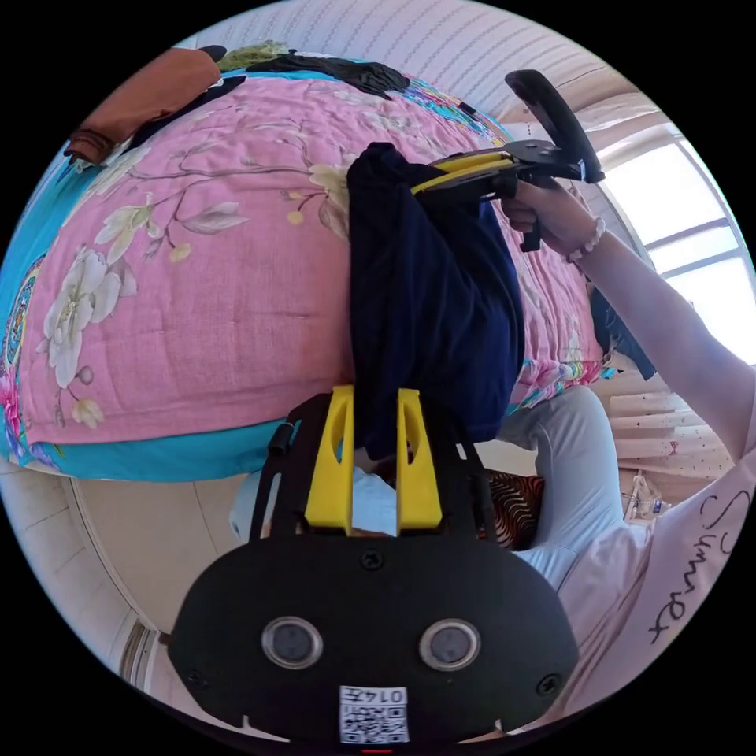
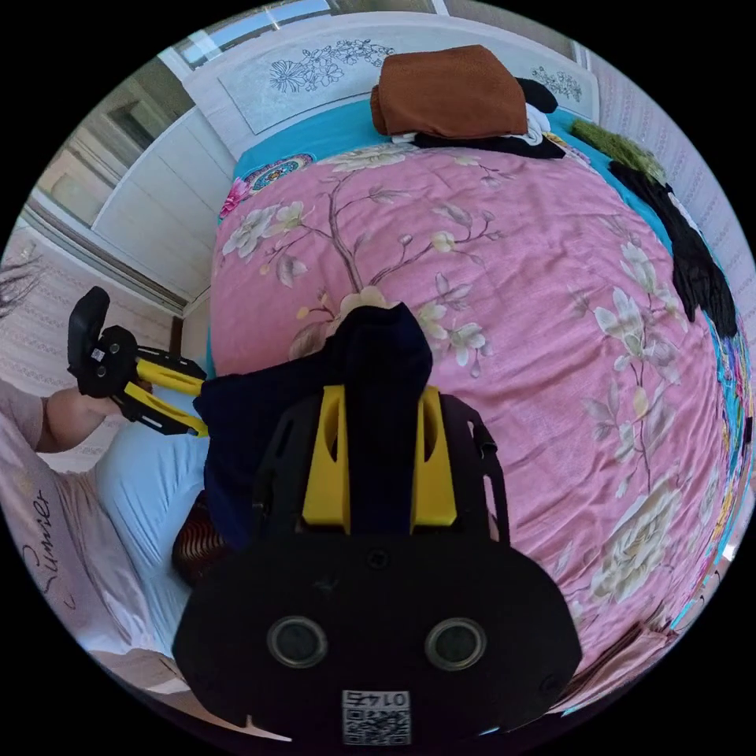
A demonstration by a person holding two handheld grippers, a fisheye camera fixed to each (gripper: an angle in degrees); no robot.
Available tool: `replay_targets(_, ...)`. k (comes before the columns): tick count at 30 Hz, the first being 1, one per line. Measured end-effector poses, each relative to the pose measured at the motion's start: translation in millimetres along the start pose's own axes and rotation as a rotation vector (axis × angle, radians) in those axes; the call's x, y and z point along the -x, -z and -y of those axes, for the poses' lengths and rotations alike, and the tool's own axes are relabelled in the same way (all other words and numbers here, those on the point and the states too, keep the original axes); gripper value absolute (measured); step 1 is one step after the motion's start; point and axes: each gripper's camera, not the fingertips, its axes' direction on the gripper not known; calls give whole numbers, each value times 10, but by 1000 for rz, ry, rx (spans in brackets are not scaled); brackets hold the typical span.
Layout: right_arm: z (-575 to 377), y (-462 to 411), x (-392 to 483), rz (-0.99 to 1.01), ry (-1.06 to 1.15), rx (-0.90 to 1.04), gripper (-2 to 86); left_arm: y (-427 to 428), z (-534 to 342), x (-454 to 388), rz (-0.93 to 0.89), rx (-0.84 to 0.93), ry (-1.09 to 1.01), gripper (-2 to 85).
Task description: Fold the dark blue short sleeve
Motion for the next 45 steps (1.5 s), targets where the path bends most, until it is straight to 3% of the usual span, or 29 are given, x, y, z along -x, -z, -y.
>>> replay_targets(4, -203, 206, 147, 19, 25, -64, 66, 164, -47, -188, -3, -62, -53, 8)
replay_targets(11, -1208, 1034, 282, 140, -95, -461, 59, 773, -242, -745, 25, -182, -199, -6)
replay_targets(16, -1929, 1339, 482, 85, -199, -595, 58, 984, -76, -1281, 71, -165, -371, -7)
replay_targets(22, -2882, 1846, 469, 10, -424, -764, 59, 941, 439, -2016, -41, -218, -573, -6)
replay_targets(28, -3545, 3103, 138, -292, -608, -601, 60, 523, 1372, -3192, -251, -429, -805, -3)
replay_targets(31, -3544, 3716, -497, -475, -713, -421, 72, 281, 2163, -3767, -283, -555, -763, 7)
replay_targets(33, -3495, 3976, -1090, -551, -822, -357, 89, 8, 2826, -4014, -183, -555, -659, 17)
replay_targets(35, -3476, 4077, -1715, -653, -1004, -243, 109, -215, 3232, -3986, -134, -433, -576, 25)
replay_targets(37, -3491, 3990, -1916, -624, -1090, -236, 113, -315, 3367, -3846, -93, -383, -575, 39)
replay_targets(41, -3312, 3427, -1930, -521, -990, -212, 114, -301, 3028, -3390, 32, -409, -723, 40)
replay_targets(45, -3018, 2882, -1774, -475, -846, -108, 114, -44, 2409, -2501, 40, -416, -680, 27)
